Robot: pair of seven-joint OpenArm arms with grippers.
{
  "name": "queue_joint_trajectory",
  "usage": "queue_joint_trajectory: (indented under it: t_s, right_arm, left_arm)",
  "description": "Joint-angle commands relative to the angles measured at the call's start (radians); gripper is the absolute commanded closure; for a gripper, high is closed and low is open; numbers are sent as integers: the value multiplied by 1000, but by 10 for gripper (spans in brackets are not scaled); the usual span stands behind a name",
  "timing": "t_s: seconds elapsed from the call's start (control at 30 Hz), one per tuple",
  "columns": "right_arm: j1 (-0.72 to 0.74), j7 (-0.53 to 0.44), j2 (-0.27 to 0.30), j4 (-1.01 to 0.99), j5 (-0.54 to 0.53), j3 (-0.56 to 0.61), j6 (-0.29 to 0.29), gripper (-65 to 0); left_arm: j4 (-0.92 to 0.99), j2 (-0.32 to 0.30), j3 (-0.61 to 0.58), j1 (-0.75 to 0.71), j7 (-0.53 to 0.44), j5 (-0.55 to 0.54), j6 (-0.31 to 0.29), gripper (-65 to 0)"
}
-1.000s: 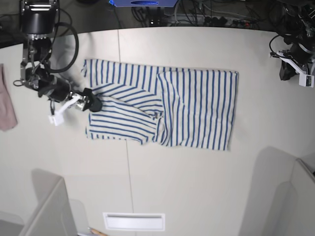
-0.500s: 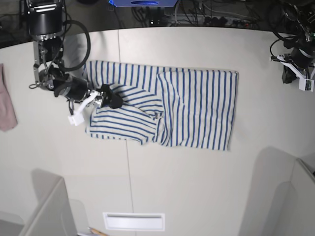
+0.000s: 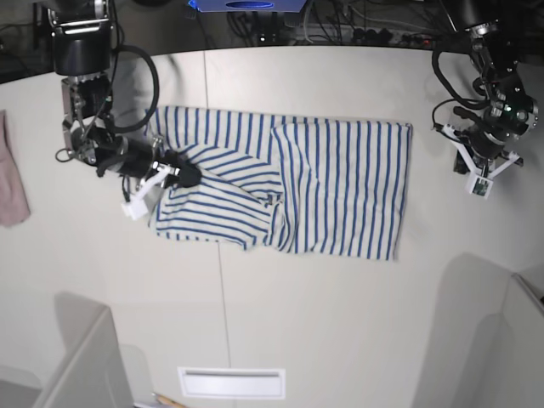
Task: Fold the T-shirt properly
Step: 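Grasp the shirt's folded edge with the right gripper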
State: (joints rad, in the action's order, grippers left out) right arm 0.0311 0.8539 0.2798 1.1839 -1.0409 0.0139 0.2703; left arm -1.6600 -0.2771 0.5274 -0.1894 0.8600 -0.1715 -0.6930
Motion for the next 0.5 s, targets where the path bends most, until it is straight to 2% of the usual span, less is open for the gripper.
queue_joint_trajectory:
  t_s: [0.0, 0.03, 0.13, 0.23, 0.33, 0.4, 0.47]
  right_arm:
    - [-6, 61, 8, -9, 92, 11, -38, -39]
    - [-3, 61, 8, -9, 92, 11, -38, 0]
    - [11, 61, 9, -3, 92, 10, -44, 0]
    - [25, 57, 37, 21, 93, 13, -124, 0]
    - [39, 55, 54, 95, 103, 13, -204, 0]
    - [60, 63, 55, 162, 161, 13, -257, 0]
    - [66, 81, 49, 215, 225, 11, -286, 0]
  left_arm:
    - [-1, -17, -11, 12, -9, 13, -5, 0]
    - [13, -17, -33, 21, -9, 23, -5, 0]
    - [45, -14, -122, 40, -11, 43, -5, 0]
    - [50, -7, -204, 38, -11, 69, -5, 0]
    - [48, 32, -238, 44, -11, 100, -5, 0]
    - [47, 74, -273, 49, -11, 140, -5, 0]
    - [47, 112, -330, 61, -11, 186, -5, 0]
